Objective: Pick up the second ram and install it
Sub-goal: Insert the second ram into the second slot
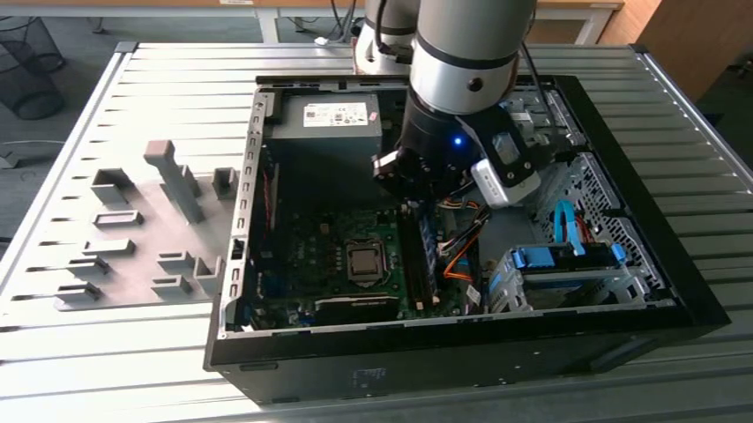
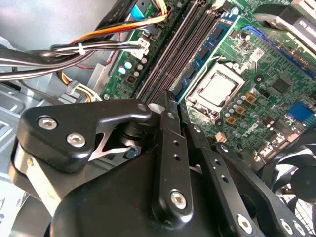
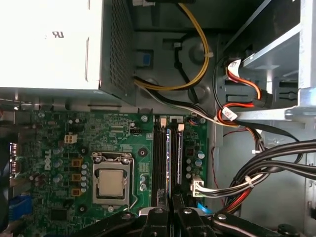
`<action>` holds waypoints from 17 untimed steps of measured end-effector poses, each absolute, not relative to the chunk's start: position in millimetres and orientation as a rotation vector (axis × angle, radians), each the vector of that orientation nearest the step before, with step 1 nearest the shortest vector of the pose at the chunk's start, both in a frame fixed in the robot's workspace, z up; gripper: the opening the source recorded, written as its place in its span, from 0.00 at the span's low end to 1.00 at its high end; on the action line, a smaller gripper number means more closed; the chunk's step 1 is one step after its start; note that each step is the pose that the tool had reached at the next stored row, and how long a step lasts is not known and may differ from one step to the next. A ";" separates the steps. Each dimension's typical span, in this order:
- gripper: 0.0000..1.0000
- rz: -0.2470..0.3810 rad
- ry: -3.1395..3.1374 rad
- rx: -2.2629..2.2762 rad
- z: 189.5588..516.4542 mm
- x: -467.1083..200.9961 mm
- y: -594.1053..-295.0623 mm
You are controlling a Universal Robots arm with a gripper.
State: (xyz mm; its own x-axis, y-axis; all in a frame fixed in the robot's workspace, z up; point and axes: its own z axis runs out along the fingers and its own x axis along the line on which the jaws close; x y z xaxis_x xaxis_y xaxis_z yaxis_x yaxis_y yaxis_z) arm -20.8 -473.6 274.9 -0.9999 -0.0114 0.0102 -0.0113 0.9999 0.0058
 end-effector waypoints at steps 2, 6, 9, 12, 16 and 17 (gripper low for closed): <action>0.14 -0.009 -3.131 0.016 272.9 -21.6 -473.9; 0.14 -0.009 -3.131 0.003 266.7 -24.0 -474.0; 0.14 -0.009 -3.130 0.002 261.3 -24.5 -474.4; 0.14 -0.009 -3.129 0.000 256.8 -24.5 -474.4; 0.14 -0.009 -3.129 0.000 256.8 -24.5 -474.5; 0.14 -0.009 -3.129 0.000 256.8 -24.5 -474.4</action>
